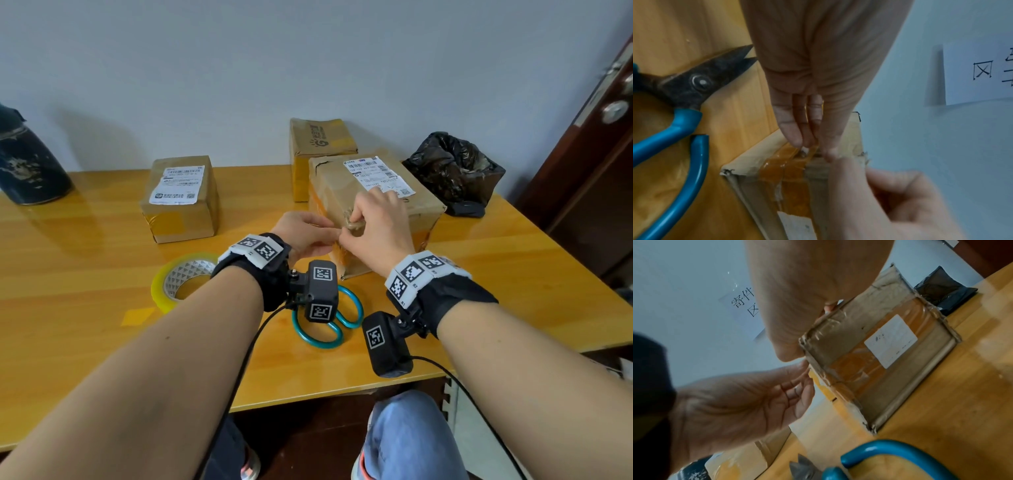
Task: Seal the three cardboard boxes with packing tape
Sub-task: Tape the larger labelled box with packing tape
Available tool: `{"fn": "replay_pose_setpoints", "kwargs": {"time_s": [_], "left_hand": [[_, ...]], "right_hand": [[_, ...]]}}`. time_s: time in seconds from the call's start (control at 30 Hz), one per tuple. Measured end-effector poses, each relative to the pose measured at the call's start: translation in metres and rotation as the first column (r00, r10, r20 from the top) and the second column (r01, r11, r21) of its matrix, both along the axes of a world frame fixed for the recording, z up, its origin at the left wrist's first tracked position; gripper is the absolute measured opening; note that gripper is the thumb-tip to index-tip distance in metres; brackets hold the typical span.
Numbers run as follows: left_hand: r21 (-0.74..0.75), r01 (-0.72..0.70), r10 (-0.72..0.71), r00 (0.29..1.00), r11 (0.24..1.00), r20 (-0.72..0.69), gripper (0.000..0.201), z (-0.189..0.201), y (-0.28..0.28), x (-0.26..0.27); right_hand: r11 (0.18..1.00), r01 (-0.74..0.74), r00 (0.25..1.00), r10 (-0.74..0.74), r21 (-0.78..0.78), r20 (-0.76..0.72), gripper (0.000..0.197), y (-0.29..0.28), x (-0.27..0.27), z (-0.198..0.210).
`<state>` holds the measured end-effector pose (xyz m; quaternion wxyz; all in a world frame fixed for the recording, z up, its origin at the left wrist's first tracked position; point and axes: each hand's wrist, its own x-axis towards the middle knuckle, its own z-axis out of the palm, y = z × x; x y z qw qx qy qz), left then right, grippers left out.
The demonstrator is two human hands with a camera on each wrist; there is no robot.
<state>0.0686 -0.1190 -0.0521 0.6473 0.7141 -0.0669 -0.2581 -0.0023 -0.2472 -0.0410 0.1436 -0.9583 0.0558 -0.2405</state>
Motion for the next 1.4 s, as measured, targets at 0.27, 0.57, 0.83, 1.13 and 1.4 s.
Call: {"fn": "replay_pose_setpoints", "kwargs": {"time_s": [0.27, 0.57, 0.83, 1.13, 1.4], "left_hand": [[0.183, -0.018, -0.037, 0.955, 0.983, 0.295, 0.006, 0.007, 0.002, -0.002], [0.055, -0.057, 0.021, 0.857, 0.997, 0.515, 0.011, 0.023, 0.002, -0.016], [0.128, -0.017, -0.067, 0.782, 0.992, 0.620, 0.028, 0.008, -0.022, -0.023], [0.066, 0.063, -0.088, 0.852, 0.996, 0.515, 0.031, -0.001, -0.014, -0.018], [0.056, 0.052, -0.073, 0.851, 0.997, 0.520, 0.038, -0.003, -0.016, -0.020]], "right_hand": [[0.989, 0.135, 0.985, -0.127, -0.053, 0.119, 0.025, 0.012, 0.009, -0.012], [0.999, -0.002, 0.950, -0.010, 0.037, 0.312, 0.013, -0.008, -0.005, -0.010], [0.998, -0.061, 0.970, 0.056, 0.012, 0.235, 0.025, -0.033, -0.012, -0.021], [0.974, -0.183, 0.965, 0.152, 0.132, 0.214, 0.021, -0.056, -0.006, -0.019], [0.951, -0.121, 0.993, 0.114, 0.284, 0.042, 0.021, -0.075, -0.006, 0.011]]}}
